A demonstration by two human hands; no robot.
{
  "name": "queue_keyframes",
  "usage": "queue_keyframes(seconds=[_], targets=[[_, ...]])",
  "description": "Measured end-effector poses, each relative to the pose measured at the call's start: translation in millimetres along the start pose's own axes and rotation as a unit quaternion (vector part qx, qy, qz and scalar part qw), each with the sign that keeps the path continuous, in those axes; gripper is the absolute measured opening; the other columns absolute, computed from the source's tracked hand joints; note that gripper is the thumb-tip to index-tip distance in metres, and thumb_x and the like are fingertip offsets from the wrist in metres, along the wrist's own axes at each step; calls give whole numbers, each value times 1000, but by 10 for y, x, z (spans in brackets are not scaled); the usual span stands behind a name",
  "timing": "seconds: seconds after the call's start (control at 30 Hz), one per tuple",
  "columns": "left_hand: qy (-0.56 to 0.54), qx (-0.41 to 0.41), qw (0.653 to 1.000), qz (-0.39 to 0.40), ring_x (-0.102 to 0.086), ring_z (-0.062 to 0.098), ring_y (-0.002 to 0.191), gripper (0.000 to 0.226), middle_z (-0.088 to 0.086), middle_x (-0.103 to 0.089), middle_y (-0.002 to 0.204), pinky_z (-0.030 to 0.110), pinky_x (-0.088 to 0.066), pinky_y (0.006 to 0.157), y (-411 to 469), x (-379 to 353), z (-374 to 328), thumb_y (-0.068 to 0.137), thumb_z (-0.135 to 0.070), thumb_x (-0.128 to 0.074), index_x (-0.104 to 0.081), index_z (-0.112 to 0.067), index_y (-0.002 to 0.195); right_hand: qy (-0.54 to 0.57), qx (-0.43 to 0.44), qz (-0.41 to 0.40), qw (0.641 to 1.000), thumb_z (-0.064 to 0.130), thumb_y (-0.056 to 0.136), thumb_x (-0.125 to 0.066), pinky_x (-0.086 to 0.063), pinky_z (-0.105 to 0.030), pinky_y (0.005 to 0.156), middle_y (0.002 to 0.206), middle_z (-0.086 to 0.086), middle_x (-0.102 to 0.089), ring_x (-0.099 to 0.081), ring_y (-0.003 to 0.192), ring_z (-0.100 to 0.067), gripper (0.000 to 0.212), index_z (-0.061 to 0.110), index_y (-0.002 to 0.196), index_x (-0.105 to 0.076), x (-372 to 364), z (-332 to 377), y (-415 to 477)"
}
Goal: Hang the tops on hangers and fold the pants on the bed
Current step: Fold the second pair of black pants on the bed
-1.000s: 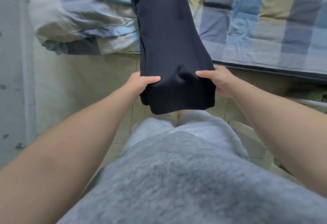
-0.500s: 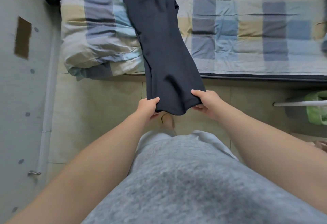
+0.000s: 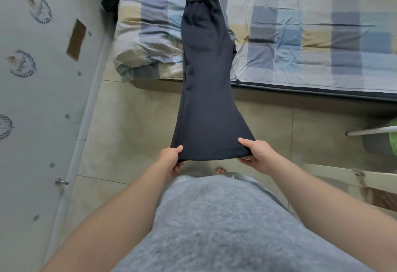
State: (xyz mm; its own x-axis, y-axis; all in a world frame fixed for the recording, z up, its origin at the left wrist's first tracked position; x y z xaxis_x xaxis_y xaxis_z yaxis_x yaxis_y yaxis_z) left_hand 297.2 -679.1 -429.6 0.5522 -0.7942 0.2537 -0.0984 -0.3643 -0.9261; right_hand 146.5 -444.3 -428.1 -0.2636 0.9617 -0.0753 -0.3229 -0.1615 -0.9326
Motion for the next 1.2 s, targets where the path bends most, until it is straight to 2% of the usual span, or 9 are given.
queue_keyframes(seconds=[0.23, 0.4, 0.5, 0.6, 0.67, 0.83, 0.93, 1.07, 1.2], targets=[[3, -26, 1000, -6, -31, 14, 48, 18, 5, -47, 71, 20, -17, 41, -116, 186, -19, 100, -27, -57, -53, -10, 105, -8, -11, 13, 1000, 20, 90, -74, -57, -34, 70, 107, -9, -70, -68, 91, -25, 30, 8, 115, -62, -81, -152, -77], [-39, -39, 998, -2, -31, 13, 44, 10, 1, -51, 74, 17, -18, 38, -34, 128, -374, 97, -25, -57, -55, -16, 95, 15, 4, 0, 1000, 21, 89, -75, -57, -35, 71, 110, -7, -70, -69, 90, -25, 28, 11, 112, -62, -160, 261, -19], [-88, -42, 995, 5, -33, 13, 44, 7, 0, -54, 74, 16, -19, 38, 78, 42, -764, 95, -25, -56, -55, -18, 93, 33, 19, -8, 999, 20, 89, -75, -56, -35, 69, 99, -6, -71, -69, 76, -23, 24, 12, 107, -63, -272, 711, 86], [-143, -50, 988, 26, -33, 13, 42, 7, 3, -56, 77, 15, -19, 36, 233, -46, -1296, 95, -25, -53, -53, -18, 95, 42, 38, -11, 998, 21, 89, -75, -56, -34, 62, 67, -1, -70, -67, 51, -16, 19, 14, 102, -64, -448, 1256, 254], [-171, -49, 983, 45, -34, 11, 41, 8, 2, -55, 75, 15, -19, 35, 355, -90, -1729, 95, -26, -52, -51, -18, 97, 49, 50, -14, 997, 22, 90, -74, -57, -32, 58, 60, 1, -69, -67, 48, -14, 14, 15, 97, -65, -580, 1655, 397], [-191, -42, 978, 74, -37, 7, 41, 15, -2, -57, 63, 15, -18, 35, 662, -162, -2941, 96, -29, -52, -52, -18, 84, 69, 51, -18, 996, 24, 93, -69, -57, -33, 61, 90, -6, -65, -68, 69, -17, 12, 16, 97, -61, -980, 2741, 821], [-196, -32, 976, 93, -36, 6, 41, 20, -4, -56, 63, 16, -16, 33, 883, -205, -3726, 97, -30, -51, -53, -20, 79, 88, 45, -35, 994, 24, 95, -67, -57, -35, 68, 85, -5, -62, -66, 74, -18, 10, 15, 96, -61, -1205, 3428, 1084], [-192, -15, 976, 106, -37, 5, 42, 17, -5, -58, 67, 19, -19, 32, 1197, -289, -4709, 97, -30, -51, -56, -20, 84, 102, 27, -67, 992, 24, 95, -67, -58, -35, 69, 77, -4, -61, -69, 54, -14, 12, 15, 91, -61, -1469, 4300, 1443], [-187, 2, 976, 109, -35, 4, 38, 14, -7, -62, 66, 17, -17, 32, 1628, -446, -5571, 98, -27, -50, -55, -22, 85, 122, 22, -84, 989, 25, 96, -65, -57, -35, 68, 81, -4, -61, -66, 69, -16, 12, 15, 90, -61, -1736, 5112, 1975]])
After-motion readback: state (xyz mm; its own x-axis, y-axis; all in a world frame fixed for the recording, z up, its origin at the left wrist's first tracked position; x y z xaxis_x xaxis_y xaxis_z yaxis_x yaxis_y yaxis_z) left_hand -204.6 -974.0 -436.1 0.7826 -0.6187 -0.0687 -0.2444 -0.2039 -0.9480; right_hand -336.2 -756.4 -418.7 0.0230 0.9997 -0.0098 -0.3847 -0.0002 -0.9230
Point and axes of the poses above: each hand's wrist, its own y-axis towards the middle knuckle, its own x-axis out of the back of the hand, z = x × y, the point moved 3 cm from there along y, towards the middle knuckle
